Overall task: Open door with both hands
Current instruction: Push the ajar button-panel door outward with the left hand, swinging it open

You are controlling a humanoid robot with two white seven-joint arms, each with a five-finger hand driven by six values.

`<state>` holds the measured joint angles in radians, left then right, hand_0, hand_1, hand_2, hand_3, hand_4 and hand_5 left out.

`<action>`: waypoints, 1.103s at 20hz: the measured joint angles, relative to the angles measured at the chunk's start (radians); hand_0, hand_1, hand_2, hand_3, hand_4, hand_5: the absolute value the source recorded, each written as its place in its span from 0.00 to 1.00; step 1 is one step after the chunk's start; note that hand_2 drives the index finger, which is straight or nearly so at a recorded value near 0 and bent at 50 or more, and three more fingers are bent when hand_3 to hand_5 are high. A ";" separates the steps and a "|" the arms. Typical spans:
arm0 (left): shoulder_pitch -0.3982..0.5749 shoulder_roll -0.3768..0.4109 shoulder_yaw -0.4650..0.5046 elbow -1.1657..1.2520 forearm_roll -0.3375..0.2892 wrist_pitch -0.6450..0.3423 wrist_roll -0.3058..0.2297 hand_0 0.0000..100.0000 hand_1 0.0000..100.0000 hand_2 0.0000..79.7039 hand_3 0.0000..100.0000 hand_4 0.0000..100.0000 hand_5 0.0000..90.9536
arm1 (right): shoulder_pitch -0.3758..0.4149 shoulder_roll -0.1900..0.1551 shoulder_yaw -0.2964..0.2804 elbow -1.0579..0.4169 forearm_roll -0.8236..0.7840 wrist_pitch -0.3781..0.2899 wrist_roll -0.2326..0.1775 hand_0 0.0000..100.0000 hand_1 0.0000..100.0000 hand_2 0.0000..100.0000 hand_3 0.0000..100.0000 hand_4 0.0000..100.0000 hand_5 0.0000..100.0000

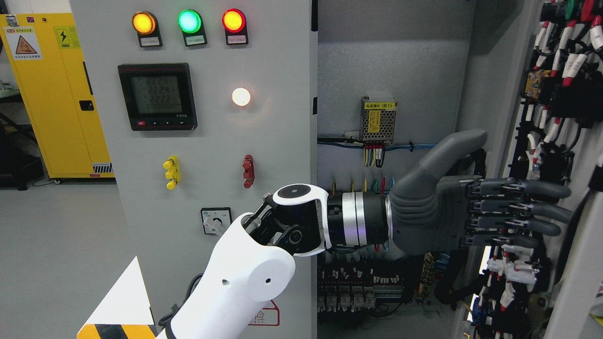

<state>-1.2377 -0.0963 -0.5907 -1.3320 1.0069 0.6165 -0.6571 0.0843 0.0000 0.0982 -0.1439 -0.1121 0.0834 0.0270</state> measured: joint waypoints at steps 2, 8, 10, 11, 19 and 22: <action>-0.007 -0.015 0.002 0.004 -0.004 0.000 0.006 0.00 0.00 0.06 0.11 0.09 0.00 | 0.000 0.000 0.000 0.000 0.000 0.000 0.000 0.21 0.11 0.00 0.00 0.00 0.00; -0.038 -0.048 0.006 0.013 -0.008 0.002 0.025 0.00 0.00 0.04 0.03 0.03 0.00 | 0.000 0.000 0.000 0.001 0.000 0.001 0.000 0.21 0.11 0.00 0.00 0.00 0.00; -0.044 -0.056 0.005 0.015 -0.007 -0.004 0.036 0.00 0.00 0.04 0.00 0.01 0.00 | 0.000 0.000 0.000 0.001 0.000 0.001 0.000 0.21 0.11 0.00 0.00 0.00 0.00; -0.047 -0.059 0.005 0.015 -0.007 -0.005 0.042 0.00 0.00 0.04 0.00 0.00 0.00 | 0.000 0.000 0.000 0.001 0.000 0.001 0.000 0.21 0.11 0.00 0.00 0.00 0.00; -0.056 -0.077 -0.011 0.018 -0.005 -0.012 0.052 0.00 0.00 0.02 0.00 0.00 0.00 | 0.000 0.000 0.001 0.001 0.000 0.001 0.000 0.21 0.11 0.00 0.00 0.00 0.00; -0.057 -0.081 -0.023 0.019 -0.004 -0.013 0.053 0.00 0.00 0.00 0.00 0.00 0.00 | 0.000 0.000 0.001 0.001 0.000 0.001 0.000 0.21 0.11 0.00 0.00 0.00 0.00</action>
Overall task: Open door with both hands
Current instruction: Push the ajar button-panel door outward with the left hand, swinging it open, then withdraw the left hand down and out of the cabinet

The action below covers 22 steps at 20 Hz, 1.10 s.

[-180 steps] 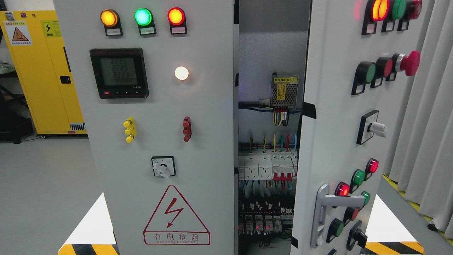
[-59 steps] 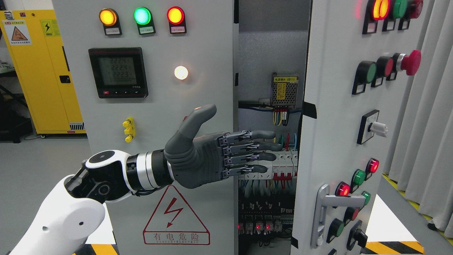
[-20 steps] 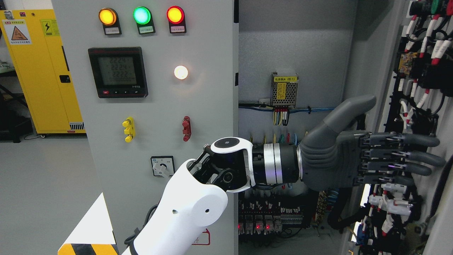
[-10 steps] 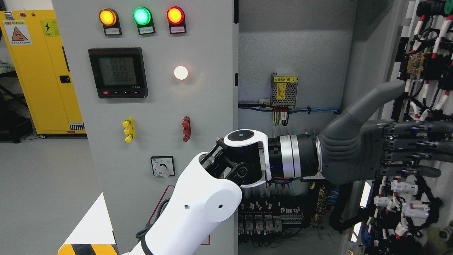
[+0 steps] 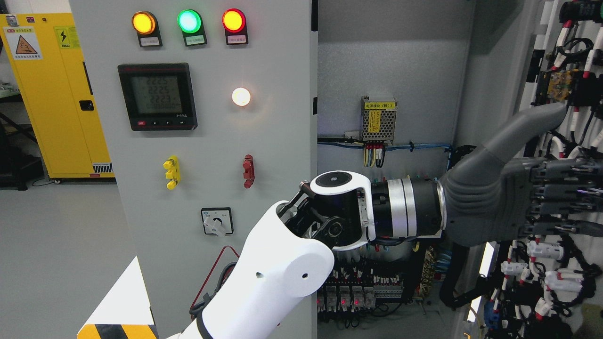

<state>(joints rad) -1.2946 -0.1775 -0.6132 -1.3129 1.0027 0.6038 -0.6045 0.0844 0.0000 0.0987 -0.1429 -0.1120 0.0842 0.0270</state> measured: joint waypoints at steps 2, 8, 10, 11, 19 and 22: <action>-0.001 -0.002 -0.007 0.000 0.001 -0.001 0.010 0.00 0.00 0.00 0.00 0.00 0.00 | 0.000 0.000 0.000 0.000 0.000 0.000 0.000 0.21 0.11 0.00 0.00 0.00 0.00; -0.002 -0.006 -0.027 0.001 0.004 -0.011 0.032 0.00 0.00 0.00 0.00 0.00 0.00 | 0.000 0.000 0.000 0.000 0.000 0.000 0.000 0.22 0.10 0.00 0.00 0.00 0.00; -0.002 -0.008 -0.037 0.001 0.005 -0.016 0.036 0.00 0.00 0.00 0.00 0.00 0.00 | 0.000 0.000 0.000 0.000 0.000 0.000 0.000 0.21 0.10 0.00 0.00 0.00 0.00; -0.002 -0.008 -0.040 0.001 0.005 -0.018 0.038 0.00 0.00 0.00 0.00 0.00 0.00 | 0.000 0.000 0.000 0.000 0.000 0.000 0.000 0.21 0.10 0.00 0.00 0.00 0.00; -0.008 -0.011 -0.068 -0.001 0.016 -0.032 0.066 0.00 0.00 0.00 0.00 0.00 0.00 | 0.000 0.000 0.000 0.000 0.000 0.000 0.000 0.21 0.10 0.00 0.00 0.00 0.00; -0.016 -0.012 -0.077 -0.002 0.024 -0.042 0.074 0.00 0.00 0.00 0.00 0.00 0.00 | 0.000 0.000 0.000 0.000 0.000 0.000 0.000 0.21 0.10 0.00 0.00 0.00 0.00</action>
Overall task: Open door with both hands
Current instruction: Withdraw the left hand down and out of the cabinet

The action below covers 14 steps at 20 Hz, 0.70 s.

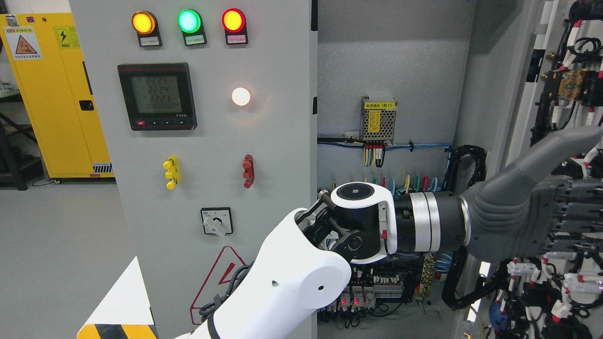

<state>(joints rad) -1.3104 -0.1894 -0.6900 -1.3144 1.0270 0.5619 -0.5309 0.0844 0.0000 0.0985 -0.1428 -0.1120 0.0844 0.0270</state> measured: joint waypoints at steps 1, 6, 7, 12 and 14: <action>-0.002 0.000 -0.003 0.000 0.002 -0.003 0.000 0.00 0.00 0.00 0.00 0.00 0.00 | 0.000 0.000 0.000 0.000 0.000 0.000 0.000 0.21 0.10 0.00 0.00 0.00 0.00; -0.013 -0.002 -0.022 0.006 0.010 -0.025 0.002 0.00 0.00 0.00 0.00 0.00 0.00 | 0.000 0.000 0.000 0.000 0.000 0.000 0.000 0.21 0.10 0.00 0.00 0.00 0.00; -0.015 -0.002 -0.025 0.007 0.011 -0.027 0.002 0.00 0.00 0.00 0.00 0.00 0.00 | 0.000 0.000 0.000 0.000 0.000 0.000 0.000 0.21 0.10 0.00 0.00 0.00 0.00; -0.019 -0.003 -0.037 0.013 0.013 -0.032 0.002 0.00 0.00 0.00 0.00 0.00 0.00 | 0.000 0.000 0.000 0.000 0.000 0.000 0.000 0.21 0.10 0.00 0.00 0.00 0.00; -0.016 -0.002 -0.038 0.013 0.012 -0.032 0.002 0.00 0.00 0.00 0.00 0.00 0.00 | 0.000 0.000 0.000 0.000 0.000 0.000 0.000 0.21 0.11 0.00 0.00 0.00 0.00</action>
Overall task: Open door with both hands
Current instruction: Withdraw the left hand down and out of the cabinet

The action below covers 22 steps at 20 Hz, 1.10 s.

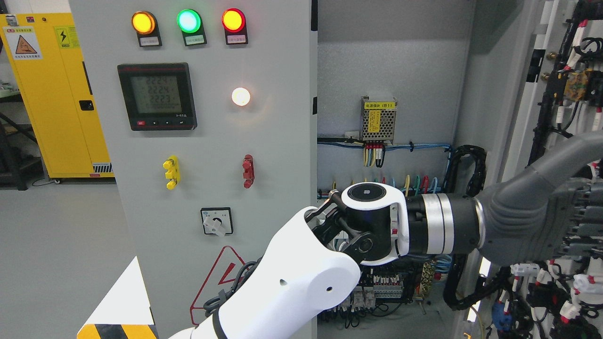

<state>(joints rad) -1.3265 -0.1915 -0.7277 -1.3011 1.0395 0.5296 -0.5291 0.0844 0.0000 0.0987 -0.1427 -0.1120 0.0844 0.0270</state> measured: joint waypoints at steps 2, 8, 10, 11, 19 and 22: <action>0.005 0.001 0.006 0.000 -0.003 0.017 0.000 0.00 0.00 0.00 0.00 0.00 0.00 | 0.000 0.000 0.000 0.000 0.000 0.000 0.000 0.21 0.11 0.00 0.00 0.00 0.00; 0.017 0.004 0.052 -0.014 -0.010 0.091 0.001 0.00 0.00 0.00 0.00 0.00 0.00 | 0.000 0.000 0.000 0.000 0.000 0.000 0.000 0.21 0.10 0.00 0.00 0.00 0.00; 0.027 0.006 0.076 -0.024 -0.015 0.119 0.002 0.00 0.00 0.00 0.00 0.00 0.00 | 0.000 0.000 0.000 0.000 0.000 0.000 0.000 0.21 0.10 0.00 0.00 0.00 0.00; 0.035 0.008 0.090 -0.032 -0.019 0.135 0.003 0.00 0.00 0.00 0.00 0.00 0.00 | 0.000 0.000 0.000 0.000 0.000 0.000 0.000 0.21 0.10 0.00 0.00 0.00 0.00; 0.269 0.126 0.172 -0.185 -0.051 0.194 0.006 0.00 0.00 0.03 0.00 0.00 0.00 | 0.000 0.000 0.000 -0.001 0.000 0.000 0.000 0.21 0.10 0.00 0.00 0.00 0.00; 0.427 0.216 0.195 -0.270 -0.060 0.153 0.004 0.00 0.00 0.02 0.00 0.00 0.00 | 0.000 0.000 0.000 -0.001 0.000 0.000 0.000 0.21 0.10 0.00 0.00 0.00 0.00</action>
<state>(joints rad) -0.8992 0.0245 -0.5331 -1.5711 0.9795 0.6827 -0.5249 0.0844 0.0001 0.0983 -0.1436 -0.1120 0.0846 0.0270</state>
